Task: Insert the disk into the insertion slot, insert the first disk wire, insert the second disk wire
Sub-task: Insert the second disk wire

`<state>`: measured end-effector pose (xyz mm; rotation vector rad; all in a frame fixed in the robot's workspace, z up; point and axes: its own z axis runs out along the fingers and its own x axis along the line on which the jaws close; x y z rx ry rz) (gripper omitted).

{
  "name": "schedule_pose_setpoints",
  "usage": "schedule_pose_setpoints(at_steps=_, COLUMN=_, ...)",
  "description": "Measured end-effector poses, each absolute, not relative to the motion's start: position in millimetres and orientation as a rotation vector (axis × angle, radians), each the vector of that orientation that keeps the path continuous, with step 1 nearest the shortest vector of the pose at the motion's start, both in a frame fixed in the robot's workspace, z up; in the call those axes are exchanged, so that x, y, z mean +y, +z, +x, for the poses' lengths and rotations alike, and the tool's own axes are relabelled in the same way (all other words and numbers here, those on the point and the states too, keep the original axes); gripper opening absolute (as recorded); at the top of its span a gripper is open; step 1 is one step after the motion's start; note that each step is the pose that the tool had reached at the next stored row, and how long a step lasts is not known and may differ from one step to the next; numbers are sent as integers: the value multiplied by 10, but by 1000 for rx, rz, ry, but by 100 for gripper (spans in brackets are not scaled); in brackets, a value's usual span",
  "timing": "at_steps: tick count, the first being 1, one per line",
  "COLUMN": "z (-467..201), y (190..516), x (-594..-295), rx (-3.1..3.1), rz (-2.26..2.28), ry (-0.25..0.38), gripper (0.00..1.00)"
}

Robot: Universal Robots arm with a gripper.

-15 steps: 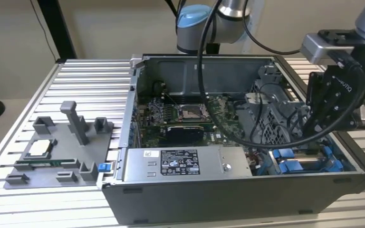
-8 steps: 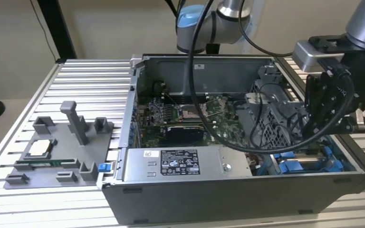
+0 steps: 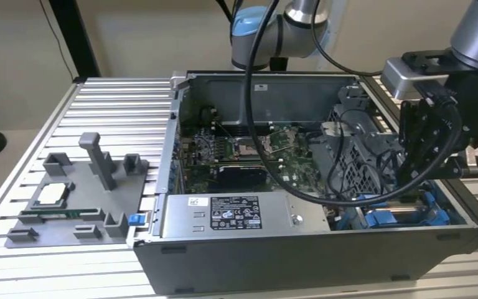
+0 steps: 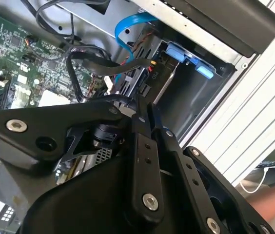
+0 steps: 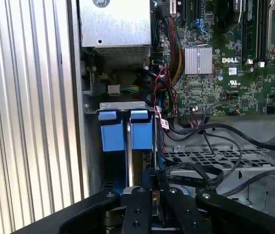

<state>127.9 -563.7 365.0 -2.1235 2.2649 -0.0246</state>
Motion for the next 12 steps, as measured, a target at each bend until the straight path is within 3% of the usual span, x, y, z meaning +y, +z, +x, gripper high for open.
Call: schedule_pose_setpoints(at_steps=12, z=1279, y=3622, x=-5664, rx=2244, rz=-2144, ry=-25, gripper=0)
